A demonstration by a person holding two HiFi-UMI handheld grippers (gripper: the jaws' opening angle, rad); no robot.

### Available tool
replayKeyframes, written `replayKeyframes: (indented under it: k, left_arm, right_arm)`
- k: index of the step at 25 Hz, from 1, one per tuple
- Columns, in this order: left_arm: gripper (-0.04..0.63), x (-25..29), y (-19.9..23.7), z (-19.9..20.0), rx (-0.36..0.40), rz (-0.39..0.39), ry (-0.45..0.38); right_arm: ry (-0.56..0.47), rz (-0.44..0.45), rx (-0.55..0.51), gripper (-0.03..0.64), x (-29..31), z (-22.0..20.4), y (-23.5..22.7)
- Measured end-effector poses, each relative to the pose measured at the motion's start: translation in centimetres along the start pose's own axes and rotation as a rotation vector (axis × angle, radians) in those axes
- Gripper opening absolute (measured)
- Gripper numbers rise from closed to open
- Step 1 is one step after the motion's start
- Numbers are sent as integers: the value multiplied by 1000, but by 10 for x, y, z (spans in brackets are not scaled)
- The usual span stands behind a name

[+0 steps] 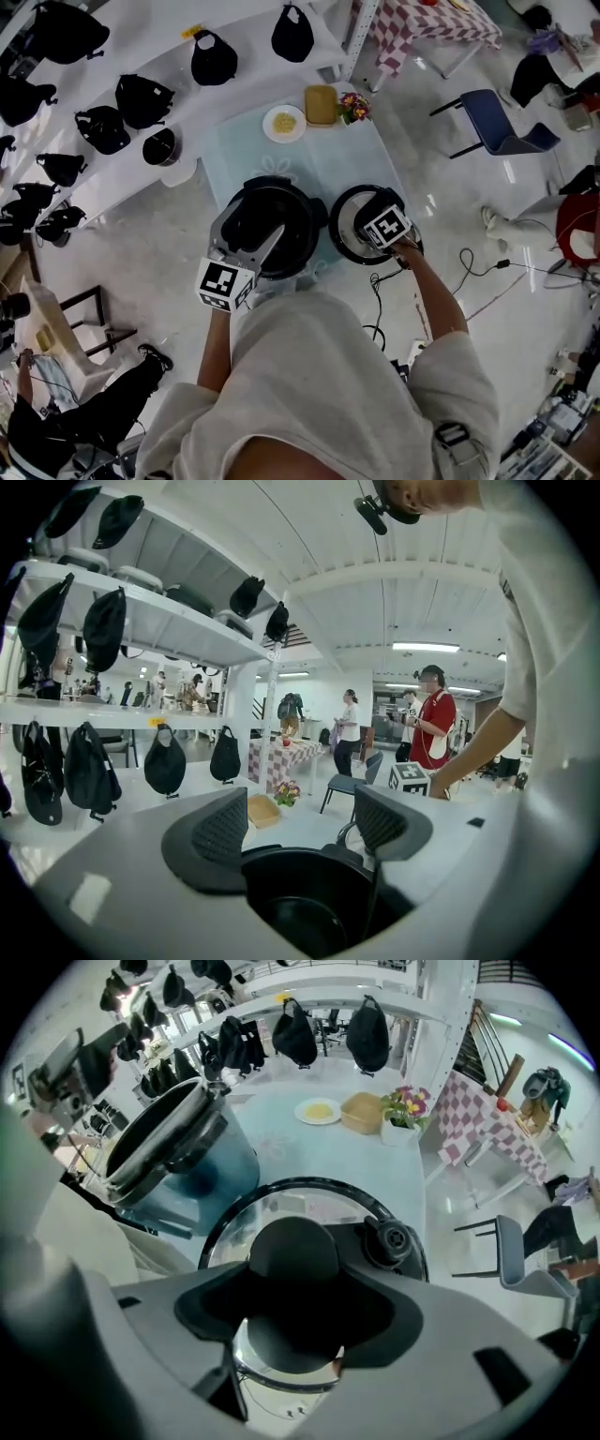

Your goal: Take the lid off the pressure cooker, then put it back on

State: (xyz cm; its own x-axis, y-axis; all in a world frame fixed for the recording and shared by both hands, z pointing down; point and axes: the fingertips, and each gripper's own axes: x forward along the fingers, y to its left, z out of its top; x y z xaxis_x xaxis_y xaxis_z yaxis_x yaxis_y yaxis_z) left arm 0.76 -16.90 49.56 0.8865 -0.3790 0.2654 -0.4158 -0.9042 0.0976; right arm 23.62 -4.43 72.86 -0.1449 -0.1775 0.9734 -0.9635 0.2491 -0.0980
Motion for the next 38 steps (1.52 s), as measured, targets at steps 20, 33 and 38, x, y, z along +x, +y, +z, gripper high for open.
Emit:
replayKeyframes:
  k: [20, 33, 38]
  left_arm:
    - [338, -23, 2, -1, -18, -31, -30]
    - [337, -68, 25, -4, -57, 76, -63]
    - [337, -102, 47, -11, -78, 172, -72]
  right_arm:
    - [-44, -40, -139, 273, -150, 9, 67]
    - [-41, 22, -415, 273, -147, 90, 143]
    - [-41, 68, -503, 273, -130, 122, 175]
